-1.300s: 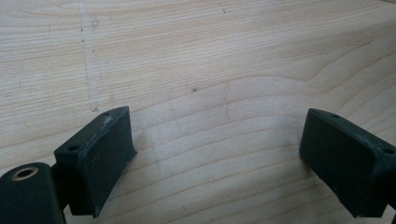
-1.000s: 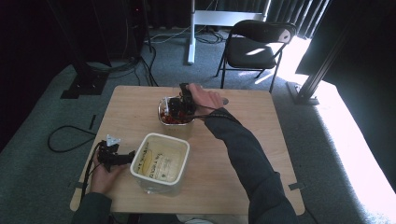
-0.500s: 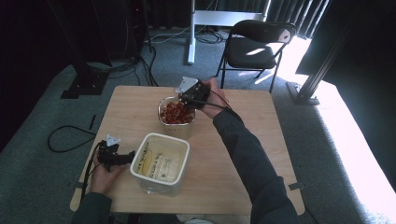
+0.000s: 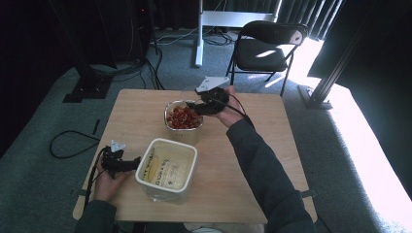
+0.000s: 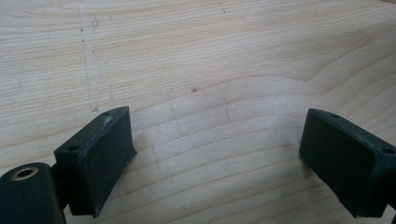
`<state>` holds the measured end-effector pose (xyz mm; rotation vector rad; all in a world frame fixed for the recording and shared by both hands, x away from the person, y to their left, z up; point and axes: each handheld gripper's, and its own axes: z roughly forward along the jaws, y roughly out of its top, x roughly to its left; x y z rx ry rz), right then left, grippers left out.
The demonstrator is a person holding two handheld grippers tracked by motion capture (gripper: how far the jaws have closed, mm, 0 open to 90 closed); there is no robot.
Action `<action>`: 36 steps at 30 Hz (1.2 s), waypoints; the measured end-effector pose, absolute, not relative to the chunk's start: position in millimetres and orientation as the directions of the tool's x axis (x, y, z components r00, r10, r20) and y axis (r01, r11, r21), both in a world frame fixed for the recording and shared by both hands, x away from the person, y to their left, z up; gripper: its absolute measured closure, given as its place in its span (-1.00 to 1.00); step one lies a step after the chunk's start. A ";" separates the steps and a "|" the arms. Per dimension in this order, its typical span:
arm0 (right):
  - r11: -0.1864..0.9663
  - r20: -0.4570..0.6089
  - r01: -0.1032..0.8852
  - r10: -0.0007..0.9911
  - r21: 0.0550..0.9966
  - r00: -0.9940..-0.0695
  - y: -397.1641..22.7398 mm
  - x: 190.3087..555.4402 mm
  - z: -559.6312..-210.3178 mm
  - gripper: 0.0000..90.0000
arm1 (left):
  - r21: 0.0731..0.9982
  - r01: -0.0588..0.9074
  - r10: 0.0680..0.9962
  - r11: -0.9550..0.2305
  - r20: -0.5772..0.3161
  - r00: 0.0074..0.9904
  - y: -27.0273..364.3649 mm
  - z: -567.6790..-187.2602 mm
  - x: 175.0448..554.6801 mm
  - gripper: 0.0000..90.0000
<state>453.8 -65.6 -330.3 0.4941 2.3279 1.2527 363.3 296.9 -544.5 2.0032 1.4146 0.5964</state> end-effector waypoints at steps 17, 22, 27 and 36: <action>0.385 -0.097 0.044 0.339 0.922 -0.936 -59.7 390.7 -317.3 -0.11 | 0.701 0.671 0.945 -0.242 0.014 0.327 296.7 -544.6 363.2 -0.77; 0.363 -0.058 0.053 0.287 0.930 -0.956 -52.1 371.7 -322.1 -0.12 | 0.700 0.672 0.945 -0.244 0.015 0.328 296.8 -544.5 363.2 -0.77; 0.360 -0.044 0.046 0.238 0.932 -0.970 -44.9 357.0 -325.9 -0.13 | 0.699 0.672 0.944 -0.245 0.015 0.328 296.9 -544.5 363.2 -0.77; 0.373 0.000 0.072 0.190 0.925 -0.982 -34.0 345.0 -338.7 -0.16 | 0.699 0.672 0.944 -0.245 0.015 0.329 296.9 -544.5 363.2 -0.77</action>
